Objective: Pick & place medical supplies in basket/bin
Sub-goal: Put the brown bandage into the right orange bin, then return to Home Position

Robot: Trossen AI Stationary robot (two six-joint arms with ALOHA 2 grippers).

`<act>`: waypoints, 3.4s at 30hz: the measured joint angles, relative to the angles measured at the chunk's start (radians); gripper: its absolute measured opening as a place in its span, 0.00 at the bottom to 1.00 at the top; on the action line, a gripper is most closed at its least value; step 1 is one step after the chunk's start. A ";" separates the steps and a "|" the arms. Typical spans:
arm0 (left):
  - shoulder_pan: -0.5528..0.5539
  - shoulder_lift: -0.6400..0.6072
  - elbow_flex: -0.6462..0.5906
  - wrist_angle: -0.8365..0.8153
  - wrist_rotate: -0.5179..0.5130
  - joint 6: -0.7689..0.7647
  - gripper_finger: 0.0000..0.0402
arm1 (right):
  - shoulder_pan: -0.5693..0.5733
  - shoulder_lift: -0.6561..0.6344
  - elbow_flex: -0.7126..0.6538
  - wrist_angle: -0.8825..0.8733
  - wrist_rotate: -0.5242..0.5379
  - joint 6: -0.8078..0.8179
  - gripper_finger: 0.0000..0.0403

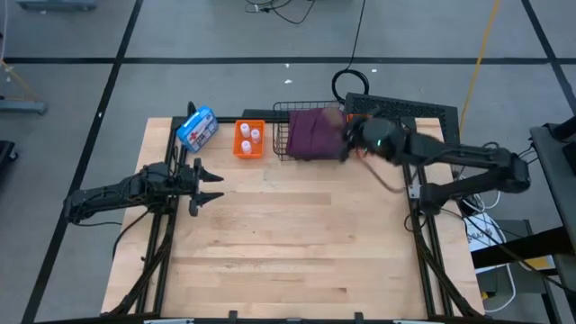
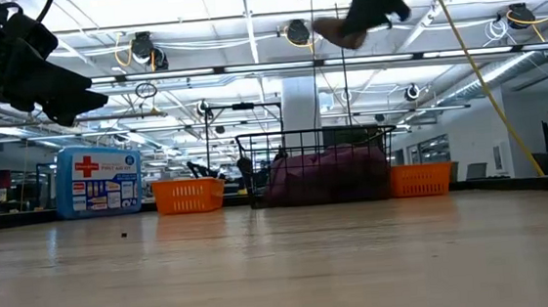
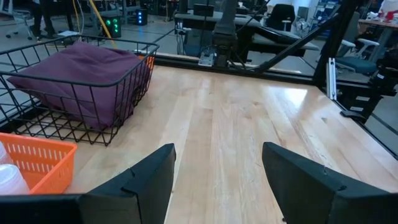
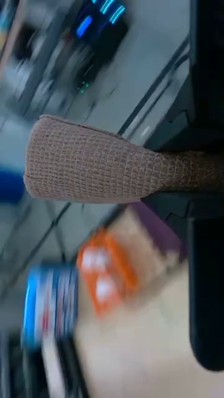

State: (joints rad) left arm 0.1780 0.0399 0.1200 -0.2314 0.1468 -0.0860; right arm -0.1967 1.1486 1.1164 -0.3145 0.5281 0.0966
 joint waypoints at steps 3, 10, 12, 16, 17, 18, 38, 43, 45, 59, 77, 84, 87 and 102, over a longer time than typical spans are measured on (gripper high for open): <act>0.000 0.000 0.000 0.000 0.000 0.000 0.62 | -0.136 -0.018 0.000 -0.075 0.022 0.050 0.13; 0.000 0.000 0.000 0.000 0.000 0.000 0.62 | -0.430 -0.009 -0.117 -0.094 -0.040 0.126 0.13; 0.000 0.000 0.000 0.000 0.000 0.000 0.62 | -0.500 0.003 -0.181 -0.074 -0.102 0.161 0.13; 0.000 0.000 0.000 0.000 0.000 0.000 0.62 | -0.607 0.034 -0.306 0.002 -0.231 0.213 0.13; 0.000 0.000 0.000 0.000 0.000 0.000 0.62 | -0.624 0.044 -0.333 0.021 -0.249 0.224 0.13; 0.000 0.000 0.000 0.000 0.000 0.000 0.62 | -0.638 0.053 -0.360 0.042 -0.269 0.230 0.13; 0.000 0.000 0.000 0.000 0.000 0.000 0.62 | -0.661 0.194 -0.461 0.242 -0.375 0.288 0.24; 0.000 0.000 0.000 0.000 0.000 0.000 0.62 | -0.661 0.194 -0.461 0.236 -0.374 0.287 0.35; 0.000 0.000 0.000 0.000 0.000 0.000 0.62 | -0.661 0.191 -0.461 0.235 -0.374 0.284 0.39; 0.000 0.000 0.000 0.000 0.000 0.000 0.62 | -0.661 -0.081 -0.461 0.204 -0.376 0.127 0.48; 0.000 0.000 0.000 0.000 0.000 0.000 0.62 | -0.451 -0.913 -0.592 0.056 -0.788 0.208 0.46; 0.000 0.000 0.000 0.000 0.000 0.000 0.62 | -0.334 -1.145 -0.783 0.169 -0.717 0.240 0.47; 0.001 0.000 0.000 0.001 0.001 0.000 0.62 | -0.287 -1.115 -0.852 0.247 -0.711 0.239 0.47; 0.000 0.001 0.000 0.000 0.000 0.000 0.62 | 0.065 -1.039 -1.098 0.637 -0.408 -0.018 0.47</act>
State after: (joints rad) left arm 0.1783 0.0410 0.1200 -0.2314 0.1471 -0.0860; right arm -0.1314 0.1097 0.0187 0.3221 0.1199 0.0788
